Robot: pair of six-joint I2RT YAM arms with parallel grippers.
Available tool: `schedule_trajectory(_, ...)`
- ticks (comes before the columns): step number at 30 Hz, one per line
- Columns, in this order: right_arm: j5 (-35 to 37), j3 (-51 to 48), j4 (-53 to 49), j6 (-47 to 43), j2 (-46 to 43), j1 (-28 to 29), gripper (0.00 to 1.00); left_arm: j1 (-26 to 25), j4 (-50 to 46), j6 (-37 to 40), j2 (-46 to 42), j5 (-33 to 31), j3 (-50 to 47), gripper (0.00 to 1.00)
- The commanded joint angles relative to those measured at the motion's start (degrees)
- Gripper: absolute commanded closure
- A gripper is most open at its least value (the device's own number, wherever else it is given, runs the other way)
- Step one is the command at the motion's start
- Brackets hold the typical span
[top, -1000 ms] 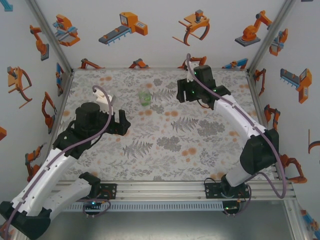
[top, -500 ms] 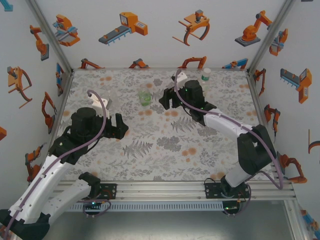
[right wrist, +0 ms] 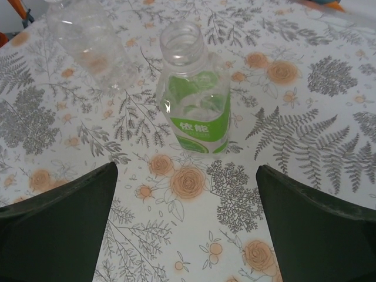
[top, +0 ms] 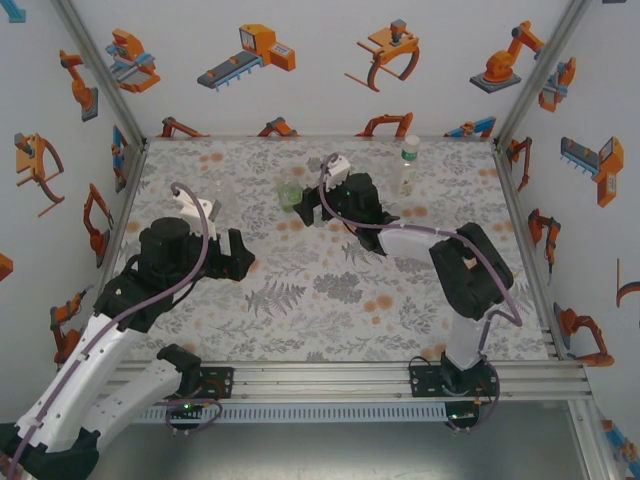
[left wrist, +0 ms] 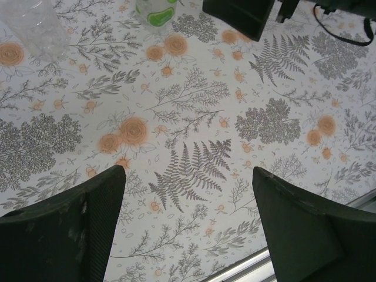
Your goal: Screw on the bottle caps
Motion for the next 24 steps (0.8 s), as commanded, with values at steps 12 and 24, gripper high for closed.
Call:
schedule_trajectory(12, 9.5, 14.7, 6.1, -1.6, 14.8, 2.6, 0.03, 0.6, -0.3, 1.8, 2.1, 0.2, -0.2, 0.18)
schedule_trajectory(24, 9.2, 25.9, 3.3, -0.3, 24.0, 2.6, 0.05, 1.3, -0.4, 3.9, 4.3, 0.4, 1.0, 0.17)
